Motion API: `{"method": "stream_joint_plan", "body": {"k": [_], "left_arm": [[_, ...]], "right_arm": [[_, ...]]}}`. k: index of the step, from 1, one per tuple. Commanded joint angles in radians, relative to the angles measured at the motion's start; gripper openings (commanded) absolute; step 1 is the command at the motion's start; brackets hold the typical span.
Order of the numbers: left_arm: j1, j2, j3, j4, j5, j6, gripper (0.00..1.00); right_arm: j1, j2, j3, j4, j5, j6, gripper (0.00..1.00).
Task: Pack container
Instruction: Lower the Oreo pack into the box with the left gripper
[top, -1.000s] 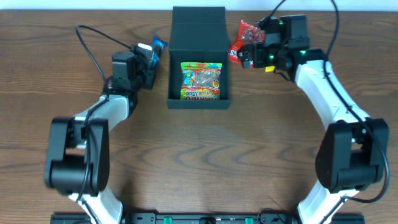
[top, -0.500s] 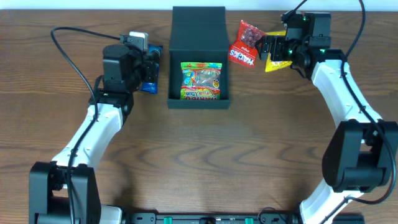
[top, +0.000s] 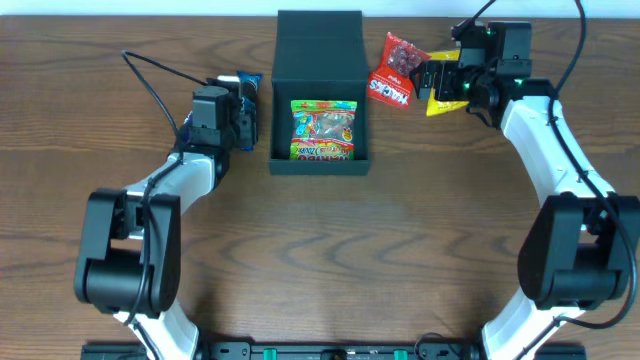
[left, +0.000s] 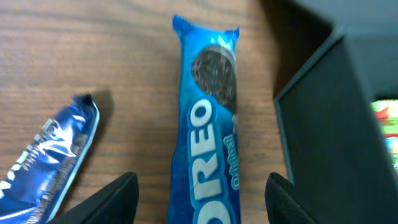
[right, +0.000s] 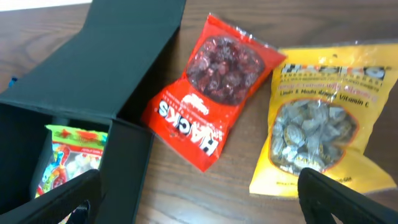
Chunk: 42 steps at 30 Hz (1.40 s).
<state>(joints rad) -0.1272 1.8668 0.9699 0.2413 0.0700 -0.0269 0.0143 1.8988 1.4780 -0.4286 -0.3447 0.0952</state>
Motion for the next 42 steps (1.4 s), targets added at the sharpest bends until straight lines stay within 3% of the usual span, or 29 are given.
{"method": "stream_joint_plan", "body": {"k": [1, 13, 14, 20, 23, 31, 38, 42], "left_arm": [[0.001, 0.044, 0.015, 0.011, -0.017, 0.004, 0.64], [-0.029, 0.157, 0.015, 0.064, -0.038, 0.005, 0.58], [-0.031, 0.166, 0.015, 0.063, -0.051, 0.005, 0.55], [-0.031, 0.160, 0.015, 0.075, -0.092, 0.005, 0.14], [-0.031, 0.127, 0.015, 0.075, -0.122, 0.005, 0.07], [-0.036, -0.095, 0.015, 0.070, -0.130, 0.004, 0.06], [-0.126, -0.257, 0.015, 0.031, -0.121, 0.003, 0.06], [-0.215, -0.262, 0.015, -0.024, -0.122, -0.096, 0.06]], "right_arm": [[-0.007, -0.027, 0.022, -0.014, -0.012, 0.005, 0.99], [-0.007, -0.027, 0.022, -0.036, -0.012, 0.005, 0.99], [-0.007, -0.027, 0.022, -0.036, -0.012, 0.005, 0.99], [-0.007, -0.027, 0.022, -0.035, -0.011, 0.005, 0.99], [-0.007, -0.027, 0.022, -0.035, -0.011, 0.005, 0.99], [-0.008, -0.027, 0.022, -0.035, -0.011, 0.006, 0.99], [-0.009, -0.027, 0.022, -0.035, -0.011, 0.032, 0.99], [-0.009, -0.027, 0.022, -0.032, -0.011, 0.032, 0.99]]}}
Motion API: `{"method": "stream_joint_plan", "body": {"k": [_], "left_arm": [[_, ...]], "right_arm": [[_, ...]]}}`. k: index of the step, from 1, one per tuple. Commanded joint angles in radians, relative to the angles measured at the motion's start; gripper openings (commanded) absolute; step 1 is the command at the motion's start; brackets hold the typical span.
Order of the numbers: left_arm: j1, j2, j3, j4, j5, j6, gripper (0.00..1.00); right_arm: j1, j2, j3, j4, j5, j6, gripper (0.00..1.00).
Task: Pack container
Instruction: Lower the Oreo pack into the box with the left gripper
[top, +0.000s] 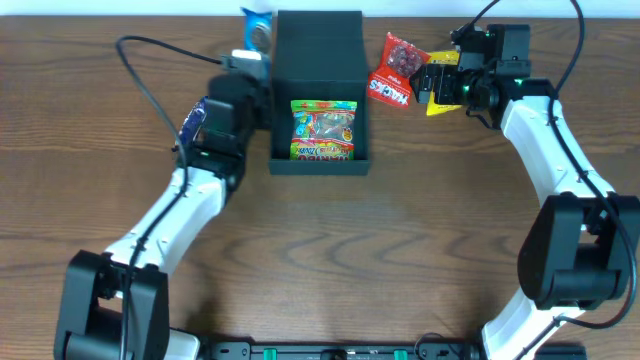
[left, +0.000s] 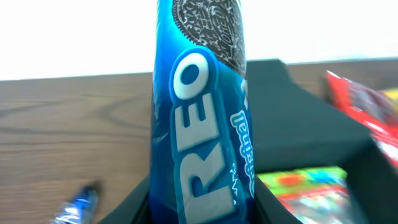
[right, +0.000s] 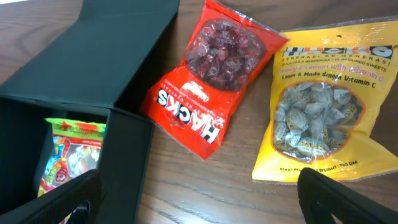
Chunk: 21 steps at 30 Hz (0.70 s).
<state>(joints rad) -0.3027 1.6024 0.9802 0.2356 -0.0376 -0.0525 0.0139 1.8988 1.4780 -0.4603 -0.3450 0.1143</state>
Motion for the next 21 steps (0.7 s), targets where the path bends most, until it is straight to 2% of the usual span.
{"method": "stream_joint_plan", "body": {"k": [1, 5, 11, 17, 21], "left_arm": [[-0.061, 0.007, 0.005, -0.028, -0.015, -0.102, 0.06], [-0.103, 0.049, 0.005, -0.026, -0.047, -0.134, 0.06], [-0.104, 0.092, 0.005, -0.053, -0.040, -0.263, 0.06], [-0.104, 0.091, 0.005, -0.066, 0.056, -0.266, 0.06], [-0.104, 0.091, 0.005, -0.142, 0.062, -0.266, 0.06]], "right_arm": [[-0.009, -0.027, 0.022, 0.000, -0.011, 0.013, 0.99], [-0.009, -0.027, 0.022, 0.002, -0.011, 0.013, 0.99], [-0.009, -0.027, 0.022, 0.001, -0.011, 0.013, 0.99], [-0.009, -0.027, 0.022, 0.000, -0.011, 0.013, 0.99], [-0.009, -0.027, 0.022, 0.000, -0.011, 0.013, 0.99]]}}
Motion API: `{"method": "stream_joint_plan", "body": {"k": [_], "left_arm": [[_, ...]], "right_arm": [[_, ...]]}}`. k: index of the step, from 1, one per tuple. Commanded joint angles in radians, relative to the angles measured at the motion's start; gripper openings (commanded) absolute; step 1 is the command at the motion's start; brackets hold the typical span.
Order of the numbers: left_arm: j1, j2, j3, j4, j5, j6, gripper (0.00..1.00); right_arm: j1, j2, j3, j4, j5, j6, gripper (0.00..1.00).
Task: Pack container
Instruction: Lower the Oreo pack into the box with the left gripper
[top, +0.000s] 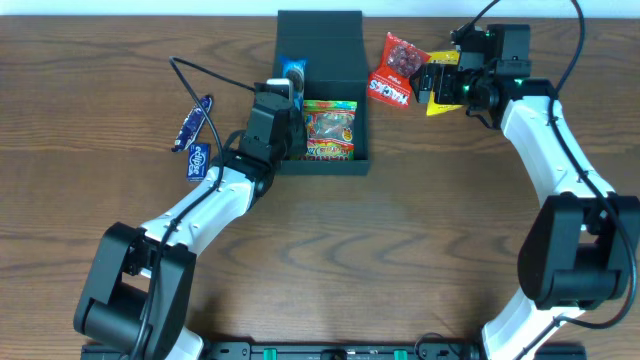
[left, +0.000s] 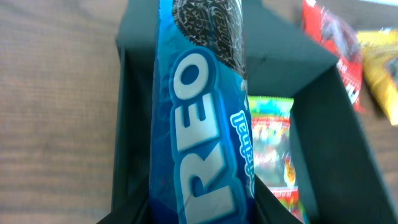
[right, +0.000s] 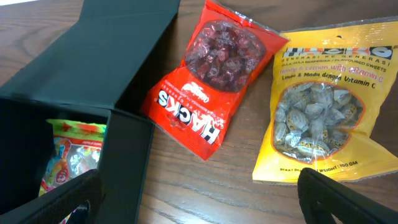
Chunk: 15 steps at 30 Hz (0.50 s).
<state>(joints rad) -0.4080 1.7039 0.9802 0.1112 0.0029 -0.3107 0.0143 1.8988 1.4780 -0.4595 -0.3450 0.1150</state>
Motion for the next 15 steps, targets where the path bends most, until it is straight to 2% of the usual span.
{"method": "stream_joint_plan", "body": {"k": [1, 9, 10, 11, 12, 15], "left_arm": [[0.002, -0.011, 0.005, -0.034, 0.021, -0.008, 0.06], [0.002, -0.011, 0.005, -0.059, 0.021, -0.008, 0.06], [0.002, -0.011, 0.005, -0.059, 0.021, -0.008, 0.09], [0.002, -0.011, 0.005, -0.058, 0.021, -0.008, 0.22], [0.002, -0.012, 0.005, -0.055, 0.021, -0.008, 0.39], [0.002, -0.027, 0.005, -0.034, 0.020, -0.002, 0.52]], "right_arm": [[-0.009, -0.027, 0.022, -0.001, -0.011, 0.012, 0.99], [-0.009, -0.027, 0.022, -0.001, -0.011, 0.012, 0.99], [-0.009, -0.027, 0.022, -0.001, -0.011, 0.012, 0.99], [-0.009, -0.027, 0.022, -0.001, -0.011, 0.012, 0.99], [-0.009, -0.027, 0.022, -0.001, -0.011, 0.012, 0.99], [-0.009, -0.027, 0.022, -0.001, -0.011, 0.012, 0.99]]}}
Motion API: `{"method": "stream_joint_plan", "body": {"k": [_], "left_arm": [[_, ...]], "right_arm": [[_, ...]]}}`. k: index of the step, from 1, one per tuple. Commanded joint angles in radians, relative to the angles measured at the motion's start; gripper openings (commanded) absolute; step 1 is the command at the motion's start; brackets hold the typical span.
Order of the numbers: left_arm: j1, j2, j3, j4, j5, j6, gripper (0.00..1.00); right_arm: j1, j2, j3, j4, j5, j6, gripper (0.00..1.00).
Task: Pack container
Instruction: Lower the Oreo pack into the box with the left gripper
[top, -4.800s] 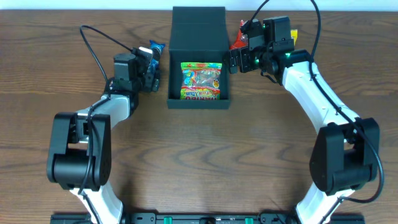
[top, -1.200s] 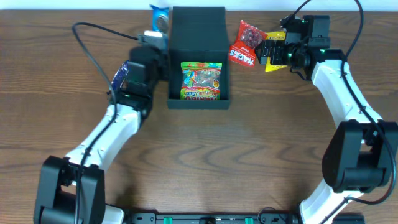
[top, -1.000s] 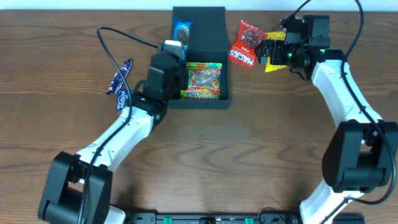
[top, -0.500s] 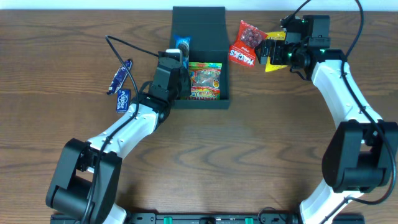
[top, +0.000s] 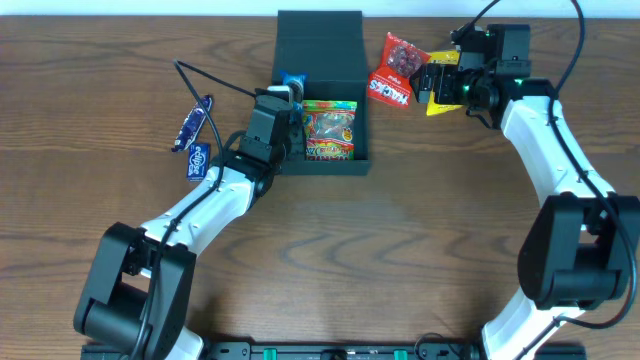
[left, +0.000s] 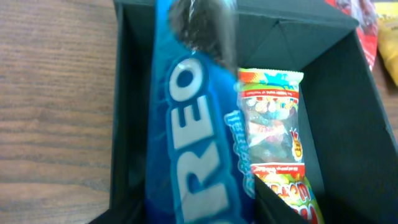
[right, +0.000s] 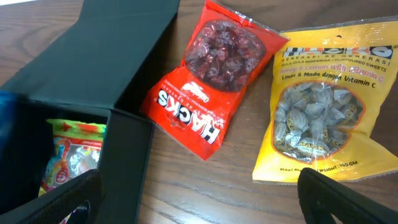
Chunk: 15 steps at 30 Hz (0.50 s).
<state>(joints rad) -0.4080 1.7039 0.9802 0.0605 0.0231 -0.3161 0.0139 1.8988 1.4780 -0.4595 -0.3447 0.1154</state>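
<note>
The black box (top: 320, 40) stands open at the table's back middle, with a colourful candy bag (top: 330, 130) inside on the right. My left gripper (top: 275, 120) is shut on the blue Oreo pack (left: 193, 124), which hangs into the box's left side beside the candy bag (left: 273, 124). Its tip (top: 292, 84) shows in the overhead view. My right gripper (right: 199, 208) stands open over the table, right of the box, with a red Hacks bag (right: 211, 93) and a yellow sweets bag (right: 323, 106) lying ahead of it.
A blue foil wrapper (top: 195, 135) lies on the wood left of the box. The box's lid (right: 118, 56) lies flat behind the open compartment. The red Hacks bag (top: 392, 72) touches the box's right back corner. The left arm's cable arcs over the table near the wrapper.
The Oreo pack, still in my shut left gripper, sits lower in the box's left side, next to the candy bag. The right arm has not moved.
My left gripper was open over the Oreo pack lying on the table left of the box. Then it held the pack upright near the box's back left corner. Then the pack was above the box's left side, and now it hangs inside. The right gripper stayed open.
</note>
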Motion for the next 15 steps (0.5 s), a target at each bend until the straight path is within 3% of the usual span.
{"method": "stream_joint_plan", "body": {"k": [1, 6, 12, 15], "left_arm": [[0.002, -0.035, 0.005, 0.026, -0.001, 0.006, 0.52], [0.002, -0.121, 0.005, 0.111, -0.018, 0.097, 0.55], [0.005, -0.178, 0.005, 0.167, -0.152, 0.129, 0.56], [0.018, -0.179, 0.005, 0.164, -0.173, 0.213, 0.84]], "right_arm": [[-0.009, -0.027, 0.022, -0.001, -0.011, 0.011, 0.99], [-0.008, -0.027, 0.022, -0.002, -0.012, 0.012, 0.99], [-0.005, -0.027, 0.022, 0.000, -0.011, 0.011, 0.99], [-0.005, -0.027, 0.022, 0.016, -0.011, 0.011, 0.99]]}}
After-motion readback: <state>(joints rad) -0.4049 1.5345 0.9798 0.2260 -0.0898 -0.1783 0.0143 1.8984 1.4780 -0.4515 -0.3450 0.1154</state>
